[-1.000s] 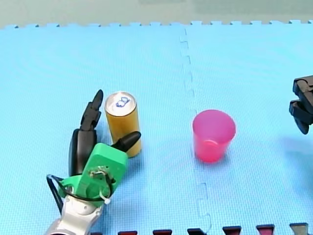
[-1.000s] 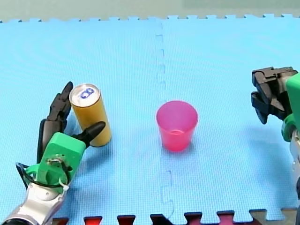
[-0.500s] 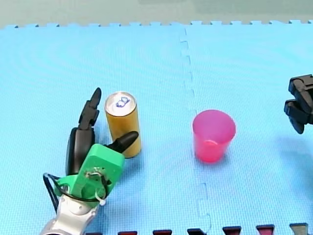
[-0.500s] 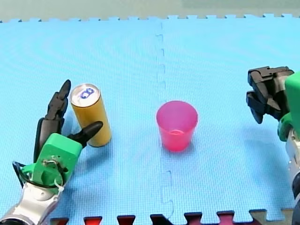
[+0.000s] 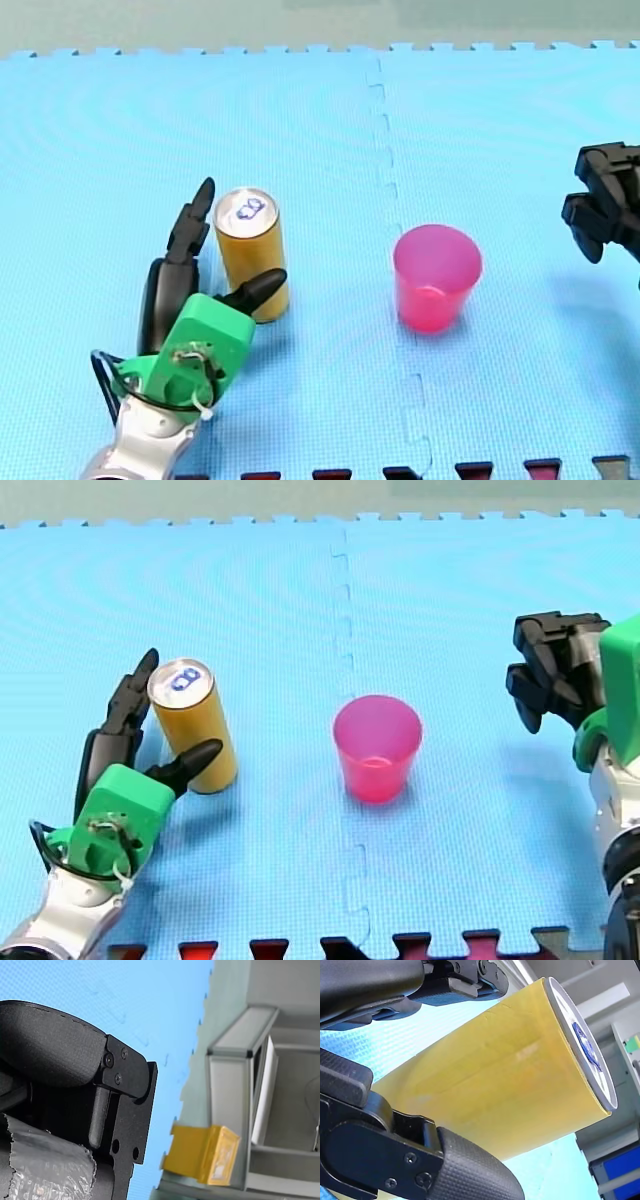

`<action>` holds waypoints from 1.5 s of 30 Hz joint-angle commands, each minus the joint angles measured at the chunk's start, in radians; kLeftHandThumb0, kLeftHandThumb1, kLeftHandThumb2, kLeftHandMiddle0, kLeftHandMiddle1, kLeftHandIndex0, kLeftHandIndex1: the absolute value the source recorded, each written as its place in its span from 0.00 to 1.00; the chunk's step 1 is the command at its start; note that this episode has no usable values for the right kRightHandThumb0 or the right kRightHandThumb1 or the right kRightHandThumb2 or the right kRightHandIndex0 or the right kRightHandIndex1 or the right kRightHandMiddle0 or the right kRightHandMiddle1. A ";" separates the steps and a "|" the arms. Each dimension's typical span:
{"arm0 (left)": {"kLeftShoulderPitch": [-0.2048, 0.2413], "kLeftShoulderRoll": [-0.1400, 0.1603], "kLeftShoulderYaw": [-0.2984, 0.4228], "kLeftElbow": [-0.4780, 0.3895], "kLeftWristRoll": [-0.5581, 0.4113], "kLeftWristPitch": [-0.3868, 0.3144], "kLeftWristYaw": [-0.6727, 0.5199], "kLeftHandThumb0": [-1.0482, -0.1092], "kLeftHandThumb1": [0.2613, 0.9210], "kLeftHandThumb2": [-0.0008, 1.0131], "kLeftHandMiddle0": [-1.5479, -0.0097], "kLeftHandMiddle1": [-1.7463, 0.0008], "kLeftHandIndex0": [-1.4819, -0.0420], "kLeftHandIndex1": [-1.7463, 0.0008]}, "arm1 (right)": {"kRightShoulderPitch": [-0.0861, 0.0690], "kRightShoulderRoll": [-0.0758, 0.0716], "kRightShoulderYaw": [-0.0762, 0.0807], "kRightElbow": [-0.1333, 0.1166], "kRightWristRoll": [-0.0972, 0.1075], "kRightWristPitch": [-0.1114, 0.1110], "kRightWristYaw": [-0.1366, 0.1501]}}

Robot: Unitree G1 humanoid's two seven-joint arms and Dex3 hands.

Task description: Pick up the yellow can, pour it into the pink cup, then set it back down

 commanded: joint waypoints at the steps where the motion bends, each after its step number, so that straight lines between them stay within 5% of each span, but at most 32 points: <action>1: 0.017 -0.001 0.006 -0.015 -0.017 -0.009 -0.024 0.00 0.94 0.00 0.90 1.00 0.90 1.00 | -0.007 -0.001 0.004 -0.003 -0.002 -0.004 -0.005; 7: 0.075 -0.040 0.050 -0.064 -0.121 -0.030 -0.130 0.00 0.89 0.00 0.85 0.97 0.88 0.99 | -0.017 0.003 0.004 -0.001 -0.003 0.011 -0.002; 27: 0.174 -0.037 0.084 -0.243 -0.184 0.074 -0.242 0.00 0.89 0.01 0.84 0.98 0.89 1.00 | -0.026 0.006 0.011 -0.001 -0.011 0.032 -0.018; 40: 0.191 -0.036 0.103 -0.288 -0.196 0.085 -0.236 0.00 0.90 0.00 0.85 0.99 0.89 1.00 | -0.027 -0.001 0.006 -0.001 -0.004 0.054 -0.019; 45: 0.197 -0.029 0.113 -0.294 -0.199 0.084 -0.238 0.00 0.82 0.00 0.86 1.00 0.90 1.00 | -0.029 -0.007 0.007 -0.002 -0.005 0.059 -0.010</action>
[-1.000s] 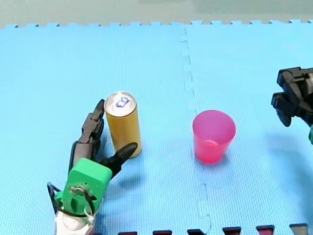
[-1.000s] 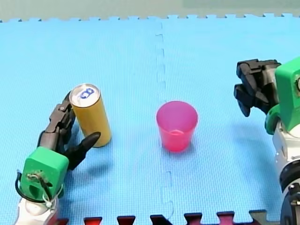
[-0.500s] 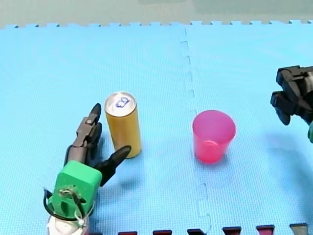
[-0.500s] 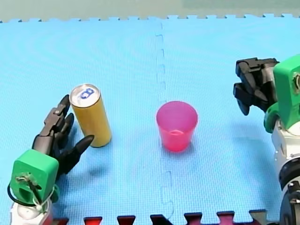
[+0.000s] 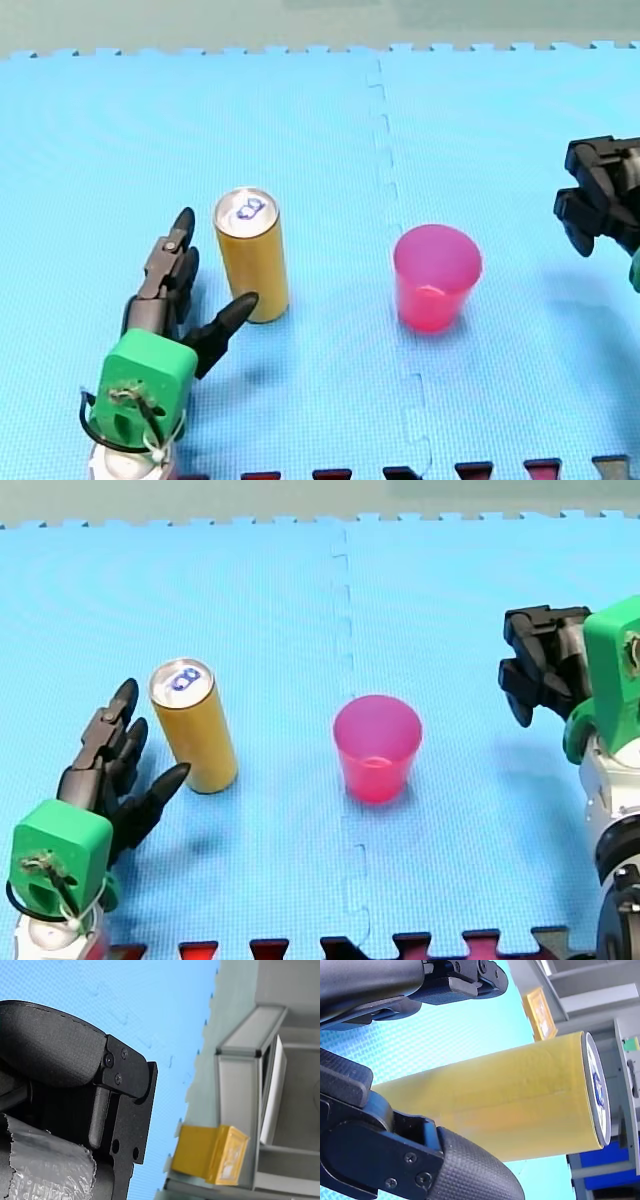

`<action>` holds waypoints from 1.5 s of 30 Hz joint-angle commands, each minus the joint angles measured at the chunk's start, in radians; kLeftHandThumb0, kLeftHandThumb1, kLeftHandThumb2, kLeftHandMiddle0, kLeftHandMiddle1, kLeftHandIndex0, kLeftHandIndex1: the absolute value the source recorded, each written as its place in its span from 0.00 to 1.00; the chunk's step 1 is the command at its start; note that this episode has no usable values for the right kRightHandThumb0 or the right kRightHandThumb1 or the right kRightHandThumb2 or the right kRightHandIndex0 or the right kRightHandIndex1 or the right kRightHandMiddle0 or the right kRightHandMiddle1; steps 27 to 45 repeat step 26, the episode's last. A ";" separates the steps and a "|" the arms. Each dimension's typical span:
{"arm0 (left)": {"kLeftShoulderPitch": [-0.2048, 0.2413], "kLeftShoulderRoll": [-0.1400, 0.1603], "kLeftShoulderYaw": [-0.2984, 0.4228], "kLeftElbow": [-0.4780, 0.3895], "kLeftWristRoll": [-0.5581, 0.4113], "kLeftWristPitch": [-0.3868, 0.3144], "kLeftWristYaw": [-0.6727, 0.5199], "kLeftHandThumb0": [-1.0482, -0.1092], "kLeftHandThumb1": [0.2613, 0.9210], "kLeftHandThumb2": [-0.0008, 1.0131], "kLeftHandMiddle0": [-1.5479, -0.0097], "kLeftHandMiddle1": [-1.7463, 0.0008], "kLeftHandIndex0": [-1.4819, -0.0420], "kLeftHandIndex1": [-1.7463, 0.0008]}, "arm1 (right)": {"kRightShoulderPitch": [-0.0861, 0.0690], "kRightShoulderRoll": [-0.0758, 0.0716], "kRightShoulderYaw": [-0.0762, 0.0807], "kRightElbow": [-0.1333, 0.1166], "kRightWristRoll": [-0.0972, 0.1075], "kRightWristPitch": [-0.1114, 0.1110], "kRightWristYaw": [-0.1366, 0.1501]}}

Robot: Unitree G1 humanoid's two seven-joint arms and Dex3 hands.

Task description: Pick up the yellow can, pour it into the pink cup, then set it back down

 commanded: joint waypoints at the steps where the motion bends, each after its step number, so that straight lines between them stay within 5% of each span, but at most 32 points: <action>1: 0.007 0.007 0.006 -0.007 -0.004 -0.001 -0.001 0.00 0.81 0.00 0.86 1.00 0.90 1.00 | -0.004 -0.008 -0.001 -0.002 0.004 0.004 0.002; 17: 0.048 0.014 -0.001 -0.044 0.039 -0.005 0.035 0.00 0.75 0.00 0.86 1.00 0.88 1.00 | -0.002 -0.010 0.009 -0.004 -0.002 -0.001 -0.014; 26: 0.056 0.003 0.000 -0.057 0.051 -0.002 0.073 0.00 0.75 0.00 0.86 1.00 0.87 0.99 | 0.009 -0.015 0.022 -0.009 -0.012 -0.031 -0.021; 45: 0.056 0.003 0.000 -0.057 0.051 -0.002 0.073 0.00 0.75 0.00 0.86 1.00 0.87 0.99 | 0.009 -0.015 0.022 -0.009 -0.012 -0.031 -0.021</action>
